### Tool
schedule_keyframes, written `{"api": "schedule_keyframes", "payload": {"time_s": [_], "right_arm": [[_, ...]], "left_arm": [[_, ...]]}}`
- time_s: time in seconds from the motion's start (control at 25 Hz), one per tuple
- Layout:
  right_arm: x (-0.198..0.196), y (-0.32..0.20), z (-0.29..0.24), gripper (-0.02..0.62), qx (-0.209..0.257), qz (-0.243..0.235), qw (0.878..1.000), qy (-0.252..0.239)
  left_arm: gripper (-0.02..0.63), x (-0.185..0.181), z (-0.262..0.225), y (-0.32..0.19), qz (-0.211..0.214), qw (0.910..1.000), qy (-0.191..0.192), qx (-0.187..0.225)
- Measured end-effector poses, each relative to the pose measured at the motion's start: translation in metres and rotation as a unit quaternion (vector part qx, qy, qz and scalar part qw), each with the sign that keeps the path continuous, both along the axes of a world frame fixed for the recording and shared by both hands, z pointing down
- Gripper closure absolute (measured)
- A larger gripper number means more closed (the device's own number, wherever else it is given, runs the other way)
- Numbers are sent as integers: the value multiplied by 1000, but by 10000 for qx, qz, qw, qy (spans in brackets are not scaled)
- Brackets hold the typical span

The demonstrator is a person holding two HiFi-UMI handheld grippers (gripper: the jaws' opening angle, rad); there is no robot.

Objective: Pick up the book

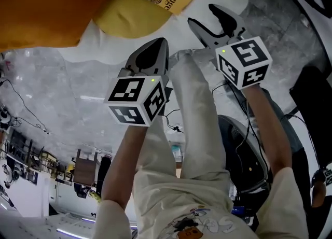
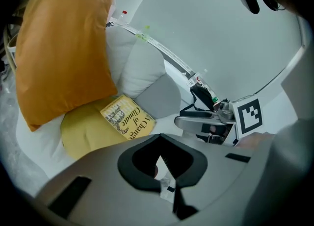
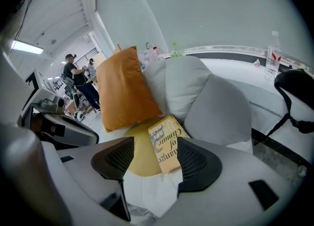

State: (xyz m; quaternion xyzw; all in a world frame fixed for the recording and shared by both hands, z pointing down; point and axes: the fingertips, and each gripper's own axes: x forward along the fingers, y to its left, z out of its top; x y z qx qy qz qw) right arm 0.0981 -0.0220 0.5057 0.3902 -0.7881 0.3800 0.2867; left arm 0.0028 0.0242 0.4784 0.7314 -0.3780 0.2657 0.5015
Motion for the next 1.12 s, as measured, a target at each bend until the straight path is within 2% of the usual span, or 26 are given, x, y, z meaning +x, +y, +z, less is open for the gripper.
{"api": "schedule_keyframes", "payload": {"time_s": [0.56,1.12], "right_arm": [[-1,-16,76,273,-197,-402,9989,97],[15,-27,139,239,-344,-769,9960,294]], "left_arm": [[603,11,69,-2,-178,9994,31,-287],[603,18,115,-14,-182,9996,-108,-180]]}}
